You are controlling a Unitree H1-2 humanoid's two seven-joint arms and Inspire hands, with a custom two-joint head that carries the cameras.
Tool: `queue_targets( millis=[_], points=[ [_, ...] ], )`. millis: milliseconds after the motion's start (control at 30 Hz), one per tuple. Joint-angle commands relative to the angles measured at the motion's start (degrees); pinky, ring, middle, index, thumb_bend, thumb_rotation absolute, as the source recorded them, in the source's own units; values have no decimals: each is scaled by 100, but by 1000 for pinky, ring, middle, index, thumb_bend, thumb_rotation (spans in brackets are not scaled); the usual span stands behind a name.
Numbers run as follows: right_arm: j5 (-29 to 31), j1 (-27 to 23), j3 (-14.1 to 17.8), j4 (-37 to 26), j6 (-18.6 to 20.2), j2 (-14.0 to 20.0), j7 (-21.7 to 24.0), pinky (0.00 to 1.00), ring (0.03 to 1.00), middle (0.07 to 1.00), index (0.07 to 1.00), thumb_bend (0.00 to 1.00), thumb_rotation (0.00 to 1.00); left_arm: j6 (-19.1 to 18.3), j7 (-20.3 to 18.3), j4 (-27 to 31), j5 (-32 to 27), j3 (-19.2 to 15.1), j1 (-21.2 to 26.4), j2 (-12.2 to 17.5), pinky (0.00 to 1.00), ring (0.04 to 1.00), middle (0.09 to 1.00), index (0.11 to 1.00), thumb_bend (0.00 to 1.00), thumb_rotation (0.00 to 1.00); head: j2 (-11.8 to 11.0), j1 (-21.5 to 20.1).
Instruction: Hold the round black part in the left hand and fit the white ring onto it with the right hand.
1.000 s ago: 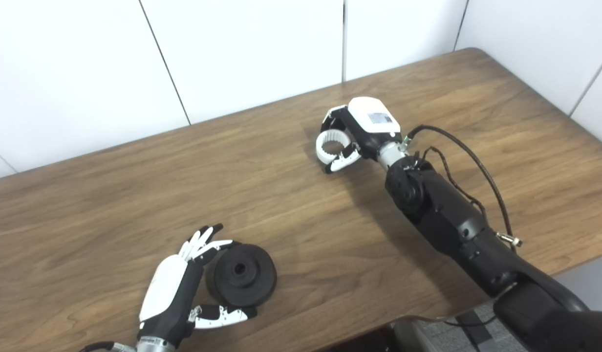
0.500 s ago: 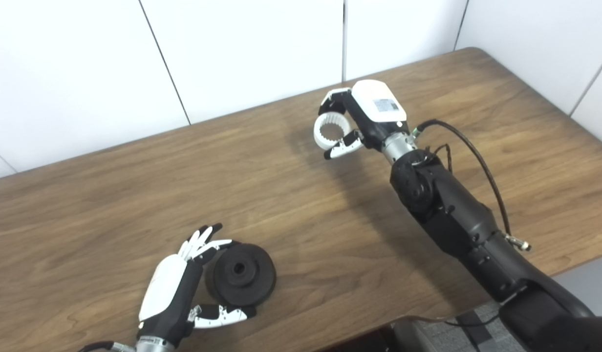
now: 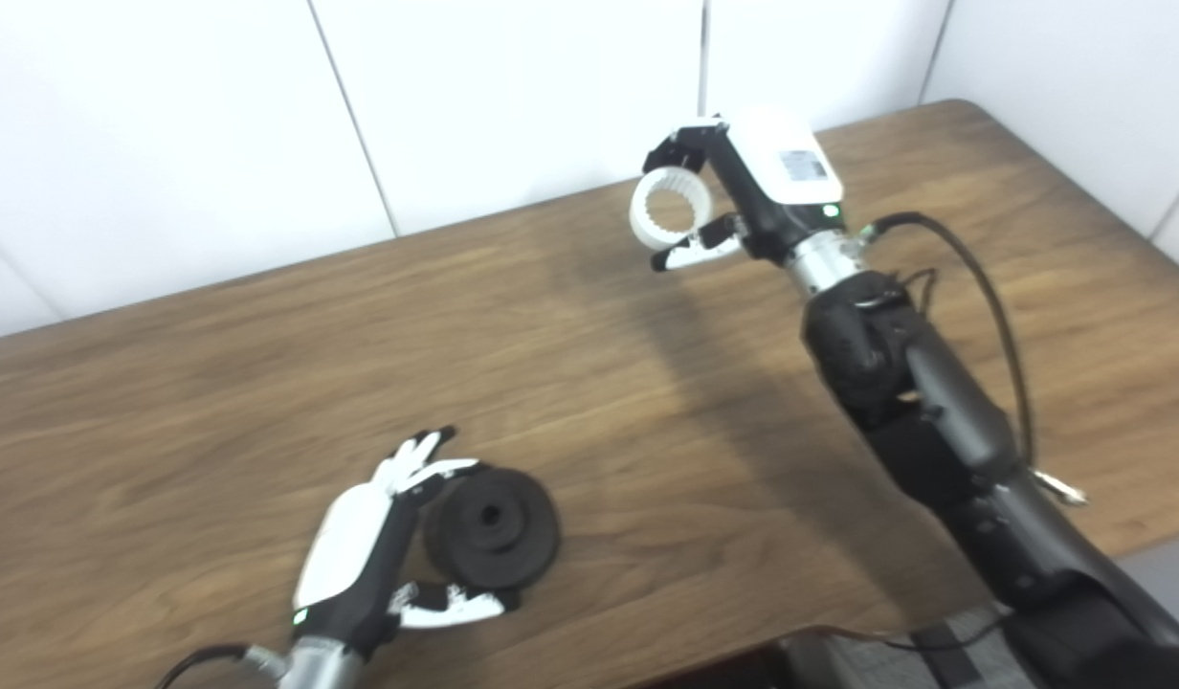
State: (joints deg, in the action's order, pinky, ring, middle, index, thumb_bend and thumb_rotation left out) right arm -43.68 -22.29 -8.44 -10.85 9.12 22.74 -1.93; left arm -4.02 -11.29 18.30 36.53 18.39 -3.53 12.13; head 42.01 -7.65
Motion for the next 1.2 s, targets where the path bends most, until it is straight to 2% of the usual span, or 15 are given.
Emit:
queue_targets(
  millis=[0,133,333,467,667,1067,1167],
  points=[
    [104,-116,124,-388,-160,82,66,800,568,448,515,524,7,-71,-5,-67,206,48,79,-21,1000,1000,970,575,906,256,23,60],
    [322,-2,194,-767,-209,65,268,786,559,449,511,525,7,-112,53,-90,338,72,111,-135,1000,1000,962,571,937,257,84,314],
    [1061,161,333,-1373,-77,-137,730,583,540,448,507,527,5,-186,68,-125,443,93,148,-267,1000,1000,962,569,946,262,148,603],
    [1138,309,216,-1769,-168,-232,967,647,523,457,503,527,5,-236,67,-184,502,116,188,-331,1000,1000,965,570,947,247,181,712],
    [1083,491,50,-2200,-149,-419,1263,773,548,462,500,529,4,-244,71,-247,577,144,238,-378,1000,1000,965,570,950,260,246,831],
    [1153,941,-461,-2721,-227,-600,1958,831,567,466,500,527,5,-290,85,-379,717,235,366,-483,1000,1000,970,573,951,256,374,1153],
    [1136,1093,-584,-2764,-306,-630,2064,805,562,466,500,527,6,-311,120,-388,739,243,383,-521,1000,1000,966,564,966,267,394,1182]
  ],
)
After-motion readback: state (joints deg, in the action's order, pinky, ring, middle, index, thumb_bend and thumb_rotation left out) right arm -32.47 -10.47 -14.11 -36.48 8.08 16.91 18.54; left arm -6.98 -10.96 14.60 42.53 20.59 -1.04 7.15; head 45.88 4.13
